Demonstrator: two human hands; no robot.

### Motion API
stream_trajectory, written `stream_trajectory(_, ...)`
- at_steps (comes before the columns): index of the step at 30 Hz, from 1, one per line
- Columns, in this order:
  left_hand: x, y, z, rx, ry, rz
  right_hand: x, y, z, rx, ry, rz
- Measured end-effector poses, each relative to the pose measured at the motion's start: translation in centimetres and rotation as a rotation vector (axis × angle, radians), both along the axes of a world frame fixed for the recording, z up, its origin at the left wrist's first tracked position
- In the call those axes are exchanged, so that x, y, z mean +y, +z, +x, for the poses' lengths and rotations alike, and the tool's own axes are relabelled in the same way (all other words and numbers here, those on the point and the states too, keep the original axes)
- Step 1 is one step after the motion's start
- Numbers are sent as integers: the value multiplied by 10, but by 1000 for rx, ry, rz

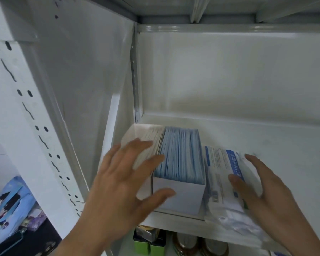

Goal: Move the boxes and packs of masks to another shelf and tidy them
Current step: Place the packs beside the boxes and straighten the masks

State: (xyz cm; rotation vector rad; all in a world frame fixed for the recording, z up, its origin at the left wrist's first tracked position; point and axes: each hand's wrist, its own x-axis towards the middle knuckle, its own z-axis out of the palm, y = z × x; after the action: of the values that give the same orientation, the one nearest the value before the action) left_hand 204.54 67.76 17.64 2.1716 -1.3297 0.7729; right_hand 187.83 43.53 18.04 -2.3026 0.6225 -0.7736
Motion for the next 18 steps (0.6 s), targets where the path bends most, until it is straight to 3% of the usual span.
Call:
stream_trajectory(3, -13, -4, -6, -54, 43, 234, 1, -14, 6, 36, -23, 233)
stream_trajectory(6, -14, -7, -2, -118, 46, 349, 1, -32, 17, -7, -9, 241)
stream_trajectory(13, -15, -9, 1, -115, -1, 307, -6, -46, 35, -44, -31, 29)
stream_trajectory(18, -13, -15, 7, -146, -57, 187, -17, -35, 6, 199, 96, 24)
